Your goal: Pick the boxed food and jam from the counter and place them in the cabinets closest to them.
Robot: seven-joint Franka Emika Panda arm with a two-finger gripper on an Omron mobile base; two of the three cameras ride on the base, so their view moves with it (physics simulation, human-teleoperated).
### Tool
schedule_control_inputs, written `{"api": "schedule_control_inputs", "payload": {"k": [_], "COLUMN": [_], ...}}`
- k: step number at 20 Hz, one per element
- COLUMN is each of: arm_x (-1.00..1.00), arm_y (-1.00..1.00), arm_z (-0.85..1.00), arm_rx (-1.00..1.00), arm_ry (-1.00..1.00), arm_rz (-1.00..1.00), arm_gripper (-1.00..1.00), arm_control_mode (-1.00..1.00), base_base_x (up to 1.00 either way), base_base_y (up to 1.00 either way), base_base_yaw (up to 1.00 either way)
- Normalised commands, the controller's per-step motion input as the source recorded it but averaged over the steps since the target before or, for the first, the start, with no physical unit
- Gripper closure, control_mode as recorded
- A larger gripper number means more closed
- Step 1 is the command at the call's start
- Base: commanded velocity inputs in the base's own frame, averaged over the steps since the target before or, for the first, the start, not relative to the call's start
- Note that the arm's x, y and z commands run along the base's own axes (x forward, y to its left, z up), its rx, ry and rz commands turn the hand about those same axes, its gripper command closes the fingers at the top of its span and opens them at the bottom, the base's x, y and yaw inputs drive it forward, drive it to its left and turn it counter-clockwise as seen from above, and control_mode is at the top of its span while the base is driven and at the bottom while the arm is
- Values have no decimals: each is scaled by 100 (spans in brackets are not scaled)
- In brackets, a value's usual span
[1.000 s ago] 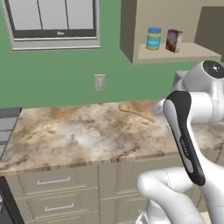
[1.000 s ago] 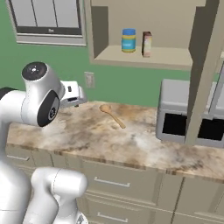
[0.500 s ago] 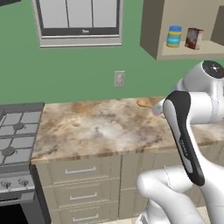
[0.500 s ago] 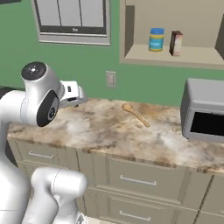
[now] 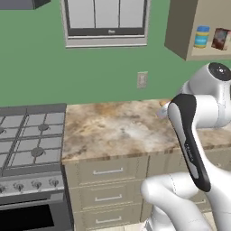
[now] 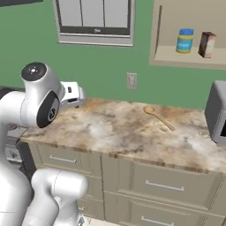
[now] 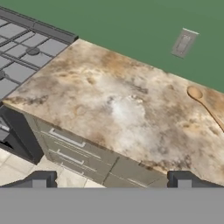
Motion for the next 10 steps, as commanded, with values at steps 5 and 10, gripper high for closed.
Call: {"api": "schedule_control_inputs", "payload": {"k": [5,10], "arm_x": [0,0], "arm_y": [0,0], "arm_z": [0,0], "arm_rx": [0,0], "arm_ry": [0,0], "arm_rz": [0,0], "arm_gripper": [-100,-100], "arm_control_mode": [100,100], "base_base_x": [-24,-17], "base_base_y": [47,55], "base_base_yaw": [0,0]}}
